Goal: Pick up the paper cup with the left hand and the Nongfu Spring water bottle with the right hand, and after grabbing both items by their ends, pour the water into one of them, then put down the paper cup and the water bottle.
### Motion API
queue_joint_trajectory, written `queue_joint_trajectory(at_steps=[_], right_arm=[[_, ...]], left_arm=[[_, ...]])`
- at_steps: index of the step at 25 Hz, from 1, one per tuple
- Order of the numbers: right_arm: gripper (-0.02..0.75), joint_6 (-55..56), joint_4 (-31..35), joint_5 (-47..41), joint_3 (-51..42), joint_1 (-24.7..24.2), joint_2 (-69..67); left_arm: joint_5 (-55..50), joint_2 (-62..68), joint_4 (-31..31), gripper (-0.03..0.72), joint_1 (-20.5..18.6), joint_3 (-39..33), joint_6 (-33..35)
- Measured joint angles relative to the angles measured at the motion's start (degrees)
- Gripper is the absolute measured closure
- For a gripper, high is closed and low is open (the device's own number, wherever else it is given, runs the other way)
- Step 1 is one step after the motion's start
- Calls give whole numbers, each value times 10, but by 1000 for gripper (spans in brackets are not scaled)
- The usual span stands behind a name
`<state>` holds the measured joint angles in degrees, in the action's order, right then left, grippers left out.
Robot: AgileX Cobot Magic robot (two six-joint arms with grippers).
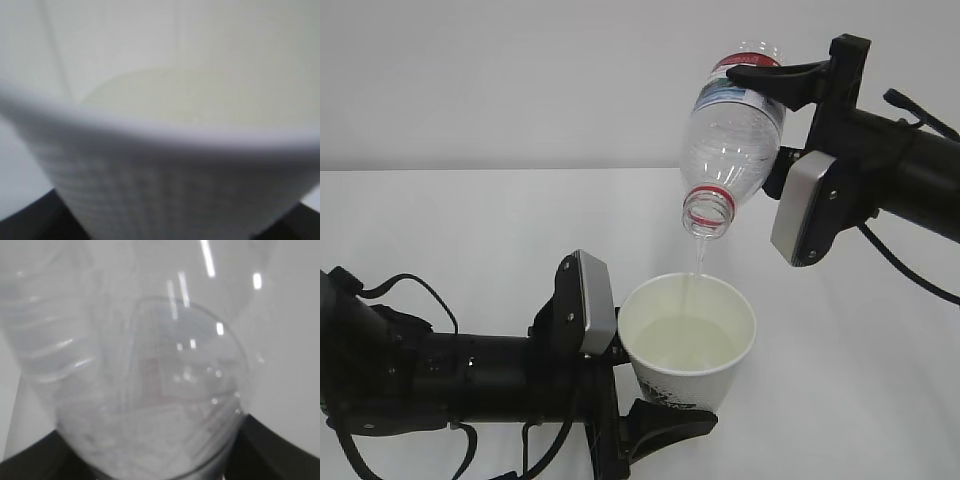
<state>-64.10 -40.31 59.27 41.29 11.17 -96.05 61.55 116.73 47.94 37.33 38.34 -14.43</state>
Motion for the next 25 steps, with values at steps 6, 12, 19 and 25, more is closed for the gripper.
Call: queue_joint_trajectory(at_steps=[6, 12, 19, 25], right_arm=[[262, 0, 0, 0, 0, 0, 0], [262, -1, 0, 0, 0, 0, 0], [262, -6, 0, 0, 0, 0, 0], [262, -13, 4, 0, 0, 0, 0]], left_arm=[[0, 0, 0, 142, 0, 0, 0], [0, 0, 0, 142, 0, 0, 0], [0, 0, 0, 142, 0, 0, 0], [0, 0, 0, 142, 0, 0, 0]])
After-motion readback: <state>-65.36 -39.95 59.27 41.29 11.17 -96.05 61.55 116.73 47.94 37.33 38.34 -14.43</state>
